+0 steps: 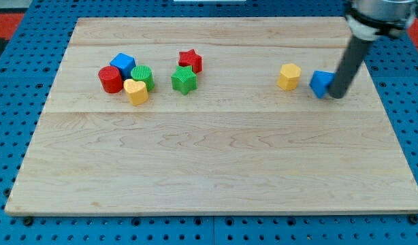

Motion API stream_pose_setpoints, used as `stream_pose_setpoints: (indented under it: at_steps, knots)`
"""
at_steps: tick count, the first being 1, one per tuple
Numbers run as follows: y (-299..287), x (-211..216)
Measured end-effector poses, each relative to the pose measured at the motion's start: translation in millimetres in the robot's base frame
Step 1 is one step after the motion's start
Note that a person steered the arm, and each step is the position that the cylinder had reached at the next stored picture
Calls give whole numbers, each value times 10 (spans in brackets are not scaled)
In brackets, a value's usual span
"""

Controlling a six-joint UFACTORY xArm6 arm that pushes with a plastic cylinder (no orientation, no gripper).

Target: Move the yellow hexagon to the group of blocks

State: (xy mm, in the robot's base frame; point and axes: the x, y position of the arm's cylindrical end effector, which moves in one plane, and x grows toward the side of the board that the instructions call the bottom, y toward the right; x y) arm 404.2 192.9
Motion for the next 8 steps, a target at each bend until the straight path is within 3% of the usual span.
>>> stream_pose_setpoints:
  at_steps: [2, 4, 8]
  knots:
    - [-622, -263]
    - [-316, -699]
    - [-2091, -1090]
